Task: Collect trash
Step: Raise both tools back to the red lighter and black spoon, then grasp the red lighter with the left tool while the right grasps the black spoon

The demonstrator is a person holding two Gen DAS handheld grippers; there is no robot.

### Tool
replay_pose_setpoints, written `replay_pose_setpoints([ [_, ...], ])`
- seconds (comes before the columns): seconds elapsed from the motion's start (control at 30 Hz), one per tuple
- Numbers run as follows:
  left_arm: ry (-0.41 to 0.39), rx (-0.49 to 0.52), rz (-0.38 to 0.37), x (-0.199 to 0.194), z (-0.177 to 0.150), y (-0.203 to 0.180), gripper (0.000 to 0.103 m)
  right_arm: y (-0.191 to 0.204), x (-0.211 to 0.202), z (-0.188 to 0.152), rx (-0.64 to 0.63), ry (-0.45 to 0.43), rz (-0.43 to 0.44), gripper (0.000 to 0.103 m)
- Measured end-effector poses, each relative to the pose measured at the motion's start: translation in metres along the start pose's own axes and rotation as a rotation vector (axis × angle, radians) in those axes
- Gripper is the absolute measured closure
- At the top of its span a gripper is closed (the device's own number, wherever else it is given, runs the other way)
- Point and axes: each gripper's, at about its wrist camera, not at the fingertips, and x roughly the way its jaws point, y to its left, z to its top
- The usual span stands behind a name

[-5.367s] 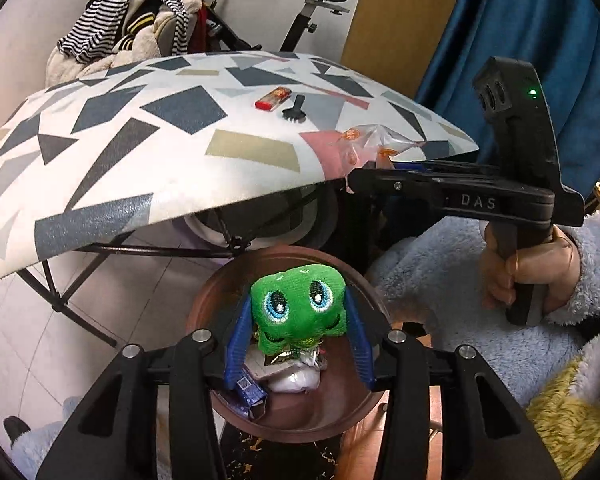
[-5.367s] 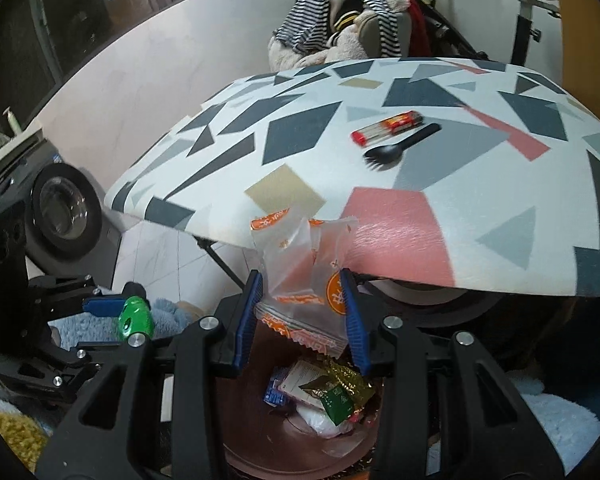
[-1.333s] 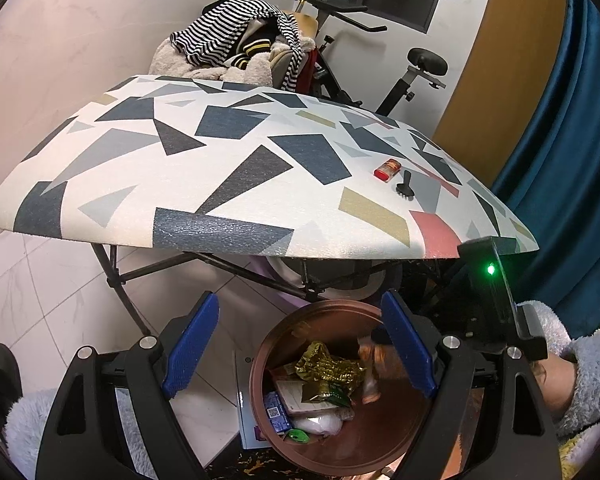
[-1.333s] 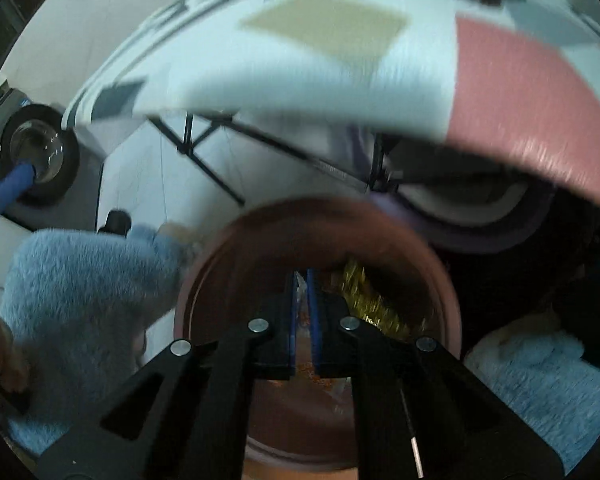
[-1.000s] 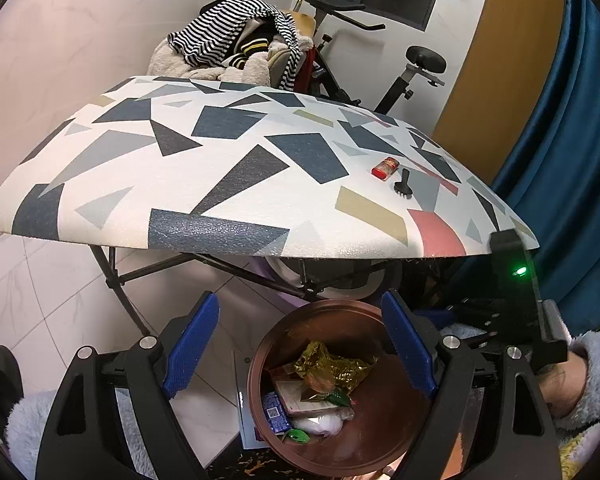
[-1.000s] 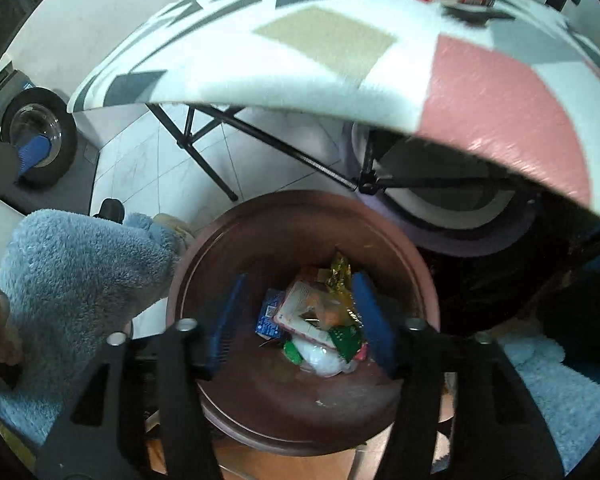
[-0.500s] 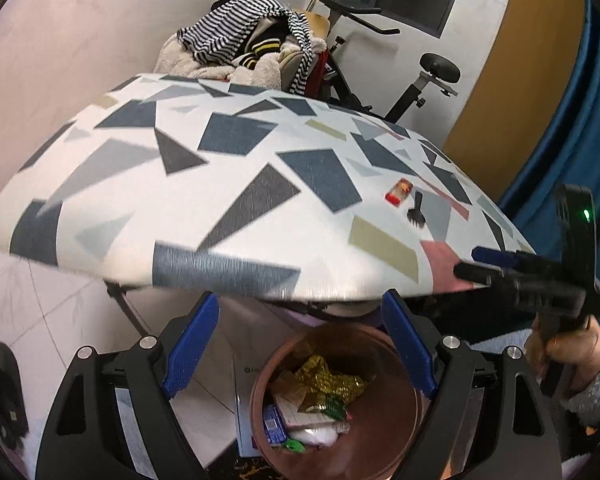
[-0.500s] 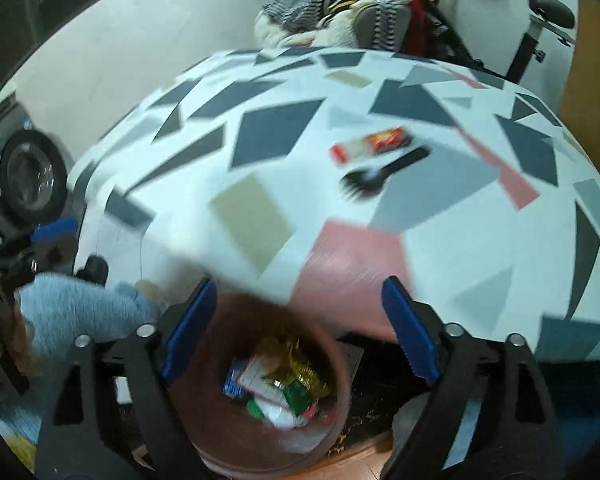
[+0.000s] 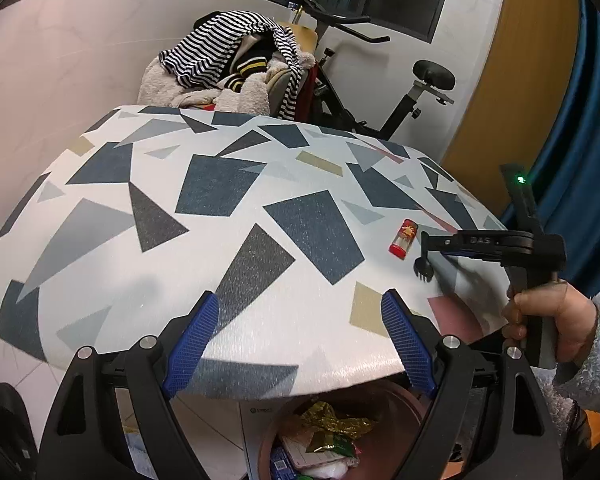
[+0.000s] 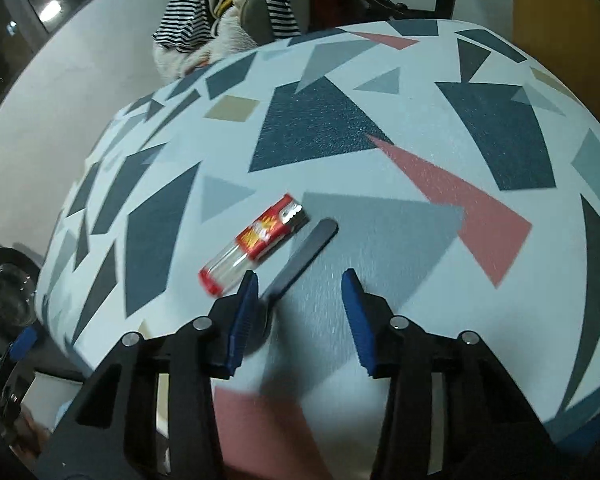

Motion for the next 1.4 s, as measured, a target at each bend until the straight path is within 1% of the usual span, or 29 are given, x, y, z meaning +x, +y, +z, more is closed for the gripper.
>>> replay_pose_setpoints([
  [0.03, 0.002, 0.004, -0.001, 0.002, 0.001, 0.000, 0.022, 0.001, 0.002, 0.002, -0.007, -0.003, -0.010, 0.060],
  [0.17, 0.008, 0.016, -0.006, 0.010, 0.003, -0.003, 0.022, 0.016, 0.011, 0.009, -0.102, 0.003, -0.062, 0.060],
  [0.23, 0.009, 0.017, -0.010, 0.013, 0.003, -0.004, 0.022, 0.028, 0.014, 0.005, -0.233, 0.006, -0.119, 0.060],
  [0.3, 0.017, 0.018, -0.014, 0.016, 0.003, -0.006, 0.022, 0.025, 0.013, 0.005, -0.280, 0.001, -0.110, 0.062],
  [0.37, 0.025, 0.027, -0.016, 0.019, 0.002, -0.009, 0.022, 0.020, 0.012, 0.003, -0.297, -0.001, -0.107, 0.084],
  [0.43, 0.032, 0.037, -0.021, 0.021, 0.001, -0.011, 0.022, 0.018, 0.010, -0.002, -0.316, -0.014, -0.122, 0.090],
  [0.47, 0.036, 0.046, -0.025, 0.023, 0.001, -0.014, 0.022, 0.015, 0.008, -0.003, -0.327, -0.025, -0.125, 0.090],
  [0.63, 0.077, 0.083, -0.054, 0.040, 0.006, -0.028, 0.022, 0.002, -0.011, -0.009, -0.322, -0.090, -0.096, 0.090],
  [0.77, 0.112, 0.144, -0.098, 0.064, 0.020, -0.054, 0.023, -0.009, -0.023, -0.008, -0.293, -0.132, -0.074, 0.090],
  [0.83, 0.130, 0.186, -0.116, 0.079, 0.029, -0.070, 0.028, -0.017, -0.030, -0.006, -0.262, -0.151, -0.055, 0.090],
  [0.87, 0.145, 0.210, -0.128, 0.090, 0.034, -0.080, 0.029, -0.020, -0.033, -0.005, -0.248, -0.159, -0.047, 0.090],
  [0.9, 0.157, 0.234, -0.133, 0.101, 0.040, -0.089, 0.032, -0.025, -0.037, -0.005, -0.235, -0.169, -0.038, 0.090],
  [0.97, 0.181, 0.264, -0.139, 0.120, 0.048, -0.104, 0.035, -0.031, -0.043, -0.006, -0.224, -0.179, -0.027, 0.090],
  [1.0, 0.198, 0.280, -0.139, 0.132, 0.052, -0.112, 0.038, -0.033, -0.045, -0.005, -0.222, -0.181, -0.028, 0.092],
  [1.03, 0.216, 0.292, -0.135, 0.144, 0.055, -0.118, 0.040, -0.035, -0.046, -0.005, -0.217, -0.185, -0.026, 0.098],
  [1.1, 0.251, 0.304, -0.131, 0.162, 0.059, -0.127, 0.044, -0.042, -0.049, -0.006, -0.202, -0.187, -0.017, 0.098],
  [1.2, 0.300, 0.340, -0.098, 0.188, 0.062, -0.138, 0.055, -0.050, -0.046, -0.006, -0.182, -0.173, -0.005, 0.098],
  [1.27, 0.299, 0.338, -0.084, 0.191, 0.064, -0.139, 0.056, -0.054, -0.045, -0.006, -0.166, -0.161, 0.020, 0.098],
  [1.3, 0.298, 0.325, -0.087, 0.191, 0.066, -0.137, 0.056, -0.055, -0.043, -0.005, -0.158, -0.143, 0.045, 0.098],
  [1.4, 0.280, 0.266, -0.106, 0.184, 0.069, -0.126, 0.056, -0.052, -0.037, -0.004, -0.190, -0.120, 0.068, 0.098],
])
